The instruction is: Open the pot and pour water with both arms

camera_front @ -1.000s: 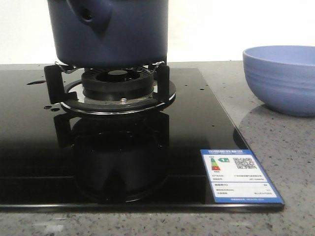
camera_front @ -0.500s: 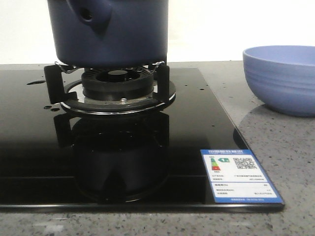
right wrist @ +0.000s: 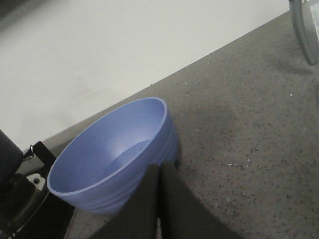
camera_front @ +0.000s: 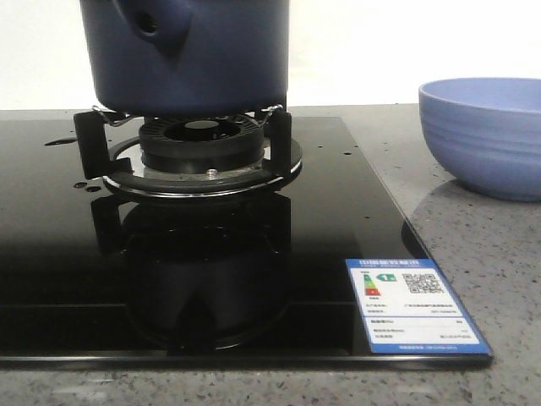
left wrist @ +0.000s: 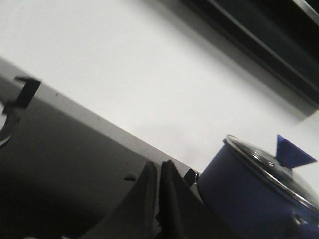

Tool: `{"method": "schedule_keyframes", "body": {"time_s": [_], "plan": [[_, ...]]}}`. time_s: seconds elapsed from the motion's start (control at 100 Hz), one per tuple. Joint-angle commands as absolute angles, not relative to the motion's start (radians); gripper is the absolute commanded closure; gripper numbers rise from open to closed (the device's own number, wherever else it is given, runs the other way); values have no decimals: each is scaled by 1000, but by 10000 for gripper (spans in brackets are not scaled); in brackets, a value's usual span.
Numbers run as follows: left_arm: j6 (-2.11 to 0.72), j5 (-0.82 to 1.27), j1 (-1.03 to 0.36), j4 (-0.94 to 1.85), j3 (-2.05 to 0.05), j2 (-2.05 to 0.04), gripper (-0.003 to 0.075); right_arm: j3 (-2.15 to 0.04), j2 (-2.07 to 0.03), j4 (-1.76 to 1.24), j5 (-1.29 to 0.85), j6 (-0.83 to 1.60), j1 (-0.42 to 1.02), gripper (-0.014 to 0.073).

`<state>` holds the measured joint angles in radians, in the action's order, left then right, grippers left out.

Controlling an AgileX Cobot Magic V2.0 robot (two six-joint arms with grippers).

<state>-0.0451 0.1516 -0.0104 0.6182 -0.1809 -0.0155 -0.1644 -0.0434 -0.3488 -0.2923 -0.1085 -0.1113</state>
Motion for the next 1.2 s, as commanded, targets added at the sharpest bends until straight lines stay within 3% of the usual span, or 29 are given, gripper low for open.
{"method": "schedule_keyframes", "body": {"time_s": [0.0, 0.17, 0.48, 0.57, 0.72, 0.77, 1.19], "plan": [[-123, 226, -19, 528, -332, -106, 741, -282, -141, -311, -338, -26, -117, 643], [-297, 438, -25, 538, -557, -303, 741, -454, -353, -311, -418, 73, -40, 643], [-412, 396, -237, 554, -657, -404, 717, -622, -559, -313, -489, 162, 112, 624], [-412, 378, -295, 591, -657, -422, 607, -642, -568, -316, -486, 162, 141, 519], [-412, 314, -365, 630, -657, -471, 313, -651, -570, -316, -469, 162, 180, 130], [-412, 296, -382, 641, -657, -488, 267, -651, -570, -317, -464, 162, 183, 74], [-420, 32, -551, 613, -681, -750, 294, -651, -570, -322, -464, 162, 183, 71]]}}
